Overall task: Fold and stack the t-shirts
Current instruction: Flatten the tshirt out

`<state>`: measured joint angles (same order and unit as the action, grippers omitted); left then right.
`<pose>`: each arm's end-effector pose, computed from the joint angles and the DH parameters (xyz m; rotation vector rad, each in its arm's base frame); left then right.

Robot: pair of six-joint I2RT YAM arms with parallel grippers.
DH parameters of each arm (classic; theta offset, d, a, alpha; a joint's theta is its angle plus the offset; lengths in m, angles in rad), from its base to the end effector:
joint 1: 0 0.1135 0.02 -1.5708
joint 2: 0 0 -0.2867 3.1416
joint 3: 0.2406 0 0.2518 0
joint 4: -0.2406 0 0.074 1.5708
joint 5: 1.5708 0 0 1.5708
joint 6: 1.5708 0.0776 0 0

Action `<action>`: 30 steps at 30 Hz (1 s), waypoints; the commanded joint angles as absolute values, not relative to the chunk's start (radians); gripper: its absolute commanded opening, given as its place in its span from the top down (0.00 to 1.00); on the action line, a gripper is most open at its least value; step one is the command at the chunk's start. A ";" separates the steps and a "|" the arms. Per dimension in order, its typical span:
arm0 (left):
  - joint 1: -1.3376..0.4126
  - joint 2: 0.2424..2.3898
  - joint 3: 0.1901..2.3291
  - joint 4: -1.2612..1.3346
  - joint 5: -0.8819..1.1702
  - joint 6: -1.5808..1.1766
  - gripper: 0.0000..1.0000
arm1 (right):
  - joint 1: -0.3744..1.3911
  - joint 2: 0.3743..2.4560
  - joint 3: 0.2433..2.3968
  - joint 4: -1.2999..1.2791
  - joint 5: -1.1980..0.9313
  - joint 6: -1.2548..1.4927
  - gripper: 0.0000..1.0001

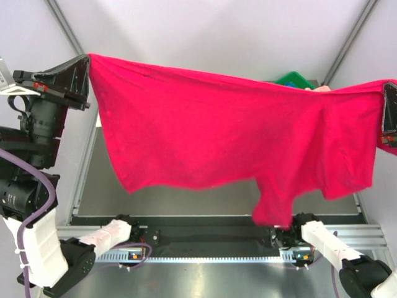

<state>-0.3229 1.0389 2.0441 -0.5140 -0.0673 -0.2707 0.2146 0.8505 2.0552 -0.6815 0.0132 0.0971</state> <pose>0.0856 -0.0231 0.6706 -0.0328 1.0931 -0.4978 -0.0059 -0.0023 0.6546 -0.0497 1.0502 0.2757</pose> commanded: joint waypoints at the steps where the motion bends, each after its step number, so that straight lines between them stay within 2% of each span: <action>1: -0.318 1.078 2.074 -0.577 -0.067 -0.255 1.00 | 0.209 0.885 2.066 -0.703 0.054 0.083 1.00; 8: -0.318 1.135 1.968 -0.608 -0.141 -0.195 1.00 | 0.210 0.943 1.920 -0.629 0.084 0.037 1.00; 14: -0.318 1.290 1.856 -0.551 -0.167 -0.173 1.00 | 0.209 1.084 1.709 -0.345 0.072 0.021 1.00; 17: -0.318 1.370 1.759 -0.384 -0.218 -0.152 1.00 | 0.207 1.195 1.748 -0.249 0.064 0.021 1.00; 20: -0.308 1.425 1.675 -0.083 -0.294 -0.077 1.00 | 0.199 1.371 1.878 -0.172 0.083 0.014 1.00; 22: -0.287 1.466 1.754 -0.074 -0.285 -0.089 1.00 | 0.189 1.439 1.995 -0.190 0.097 0.008 1.00; 23: -0.282 1.483 1.855 -0.095 -0.281 -0.092 1.00 | 0.178 1.466 2.122 -0.211 0.095 -0.027 1.00; 26: -0.282 1.474 1.917 -0.066 -0.252 -0.078 1.00 | 0.161 1.502 2.252 -0.279 0.068 -0.058 1.00; 28: -0.282 1.433 1.885 -0.042 -0.215 -0.072 1.00 | 0.161 1.459 2.212 -0.275 0.051 -0.075 1.00; 30: -0.284 1.347 1.775 -0.008 -0.206 -0.063 1.00 | 0.161 1.364 2.073 -0.236 0.045 -0.086 1.00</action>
<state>-0.2886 1.5105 1.8038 -0.2031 -0.2237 -0.0959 0.1669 1.5410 2.1059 -0.3641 0.0593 -0.0380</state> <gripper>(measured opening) 0.012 0.011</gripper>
